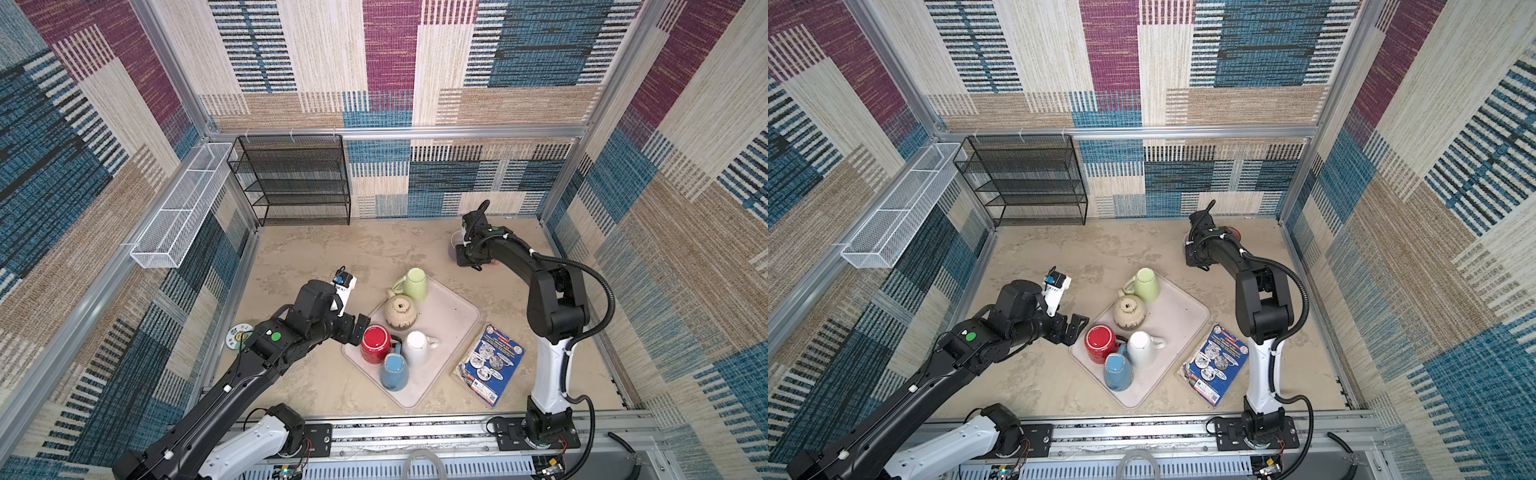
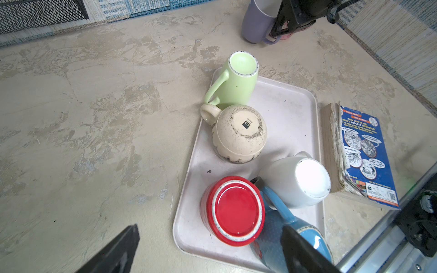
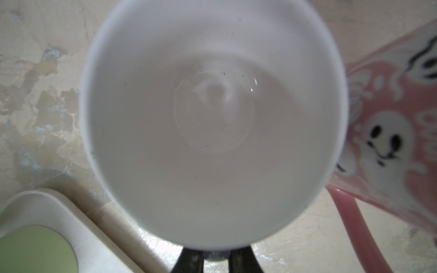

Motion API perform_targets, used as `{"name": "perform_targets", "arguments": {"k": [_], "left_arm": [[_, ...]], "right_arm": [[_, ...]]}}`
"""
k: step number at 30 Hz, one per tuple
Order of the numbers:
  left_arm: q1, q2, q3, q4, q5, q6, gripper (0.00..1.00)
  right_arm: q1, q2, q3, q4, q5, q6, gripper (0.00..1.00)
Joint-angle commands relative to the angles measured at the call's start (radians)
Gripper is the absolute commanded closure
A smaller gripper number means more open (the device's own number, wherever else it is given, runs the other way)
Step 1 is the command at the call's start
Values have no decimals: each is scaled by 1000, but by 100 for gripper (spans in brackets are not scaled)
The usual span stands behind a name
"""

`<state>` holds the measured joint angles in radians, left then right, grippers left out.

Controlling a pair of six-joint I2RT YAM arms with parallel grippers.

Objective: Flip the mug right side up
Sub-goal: 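Rotate the lavender mug upright and carry it beside the pink mug with the right gripper, then lower the lavender mug onto the table and open the right gripper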

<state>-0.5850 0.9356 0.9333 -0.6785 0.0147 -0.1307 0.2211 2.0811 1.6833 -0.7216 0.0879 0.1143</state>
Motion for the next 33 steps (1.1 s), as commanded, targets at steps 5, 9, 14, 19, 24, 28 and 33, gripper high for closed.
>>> {"name": "perform_targets", "arguments": {"k": [5,9,14,19,24,28,33], "left_arm": [[4,8,10,-20,15,20,2],[7,9,13,-19,28,23,2],[7,18,13,-20,45,23,3],[7,21,13,-20,44,21,3],[7,29,9,-15,63,15,6],[7,48,16,-4,64,8,6],[15,116,63,-7,81,16,9]], "right_arm": [[-2,2,19,6,37,-22,100],[-2,2,14,4,63,-28,97],[-2,3,17,1,66,-31,85],[-3,4,21,7,66,-34,66],[-3,5,23,10,59,-34,55],[-3,-35,5,24,44,-33,46],[5,-140,-40,57,20,-37,36]]}}
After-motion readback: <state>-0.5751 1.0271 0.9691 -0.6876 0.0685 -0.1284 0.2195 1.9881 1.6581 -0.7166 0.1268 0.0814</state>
